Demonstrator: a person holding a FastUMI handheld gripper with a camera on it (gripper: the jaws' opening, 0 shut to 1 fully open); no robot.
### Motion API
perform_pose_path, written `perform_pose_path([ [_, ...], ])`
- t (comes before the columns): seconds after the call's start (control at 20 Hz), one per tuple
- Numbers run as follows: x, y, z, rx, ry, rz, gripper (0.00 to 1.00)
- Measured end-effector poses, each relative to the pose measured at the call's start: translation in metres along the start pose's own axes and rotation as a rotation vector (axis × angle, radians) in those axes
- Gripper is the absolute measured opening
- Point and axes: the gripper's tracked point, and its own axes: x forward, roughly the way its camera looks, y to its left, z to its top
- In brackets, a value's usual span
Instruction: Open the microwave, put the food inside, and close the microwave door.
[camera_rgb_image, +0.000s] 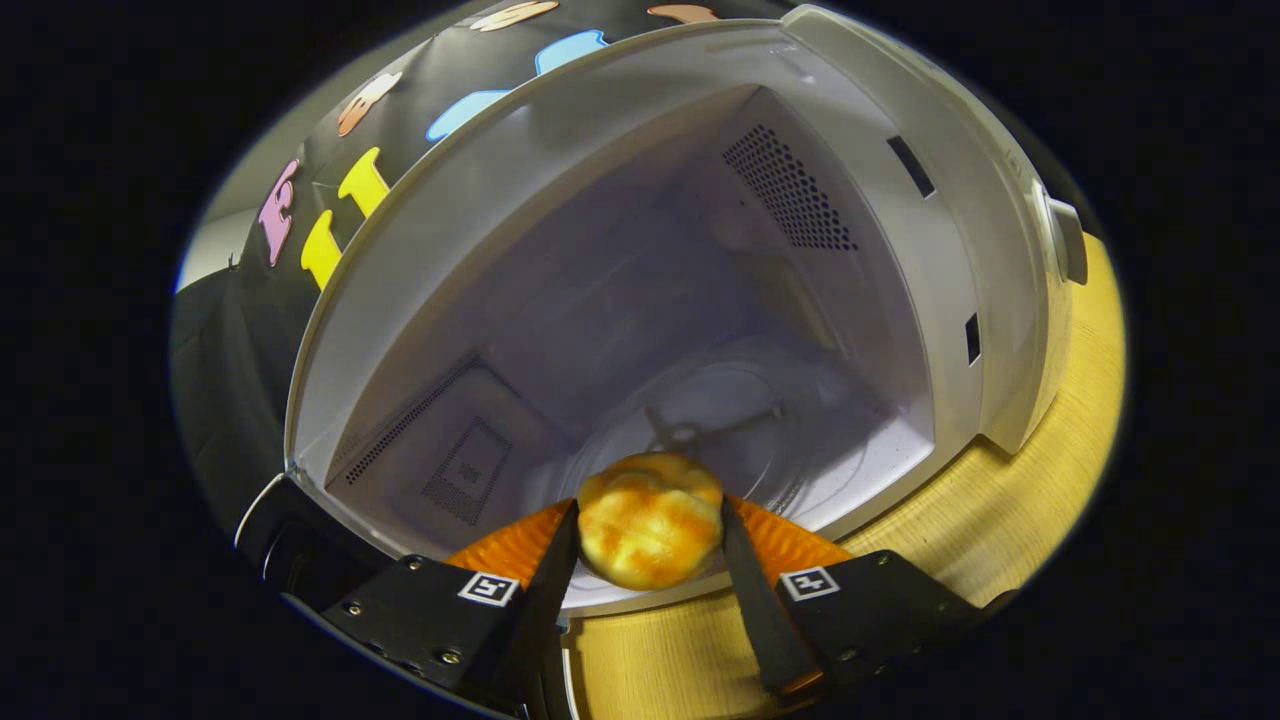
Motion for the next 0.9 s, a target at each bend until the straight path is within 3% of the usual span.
perform_pose_path([
  [0.05, 0.0, -0.001, 0.003, -0.008, -0.01, -0.007, 0.82],
  [0.15, -0.003, -0.001, 0.007, -0.027, -0.027, -0.014, 0.95],
  [0.45, -0.034, 0.005, 0.013, -0.111, -0.024, 0.002, 0.96],
  [0.9, -0.147, 0.039, 0.027, -0.308, -0.073, 0.076, 0.96],
])
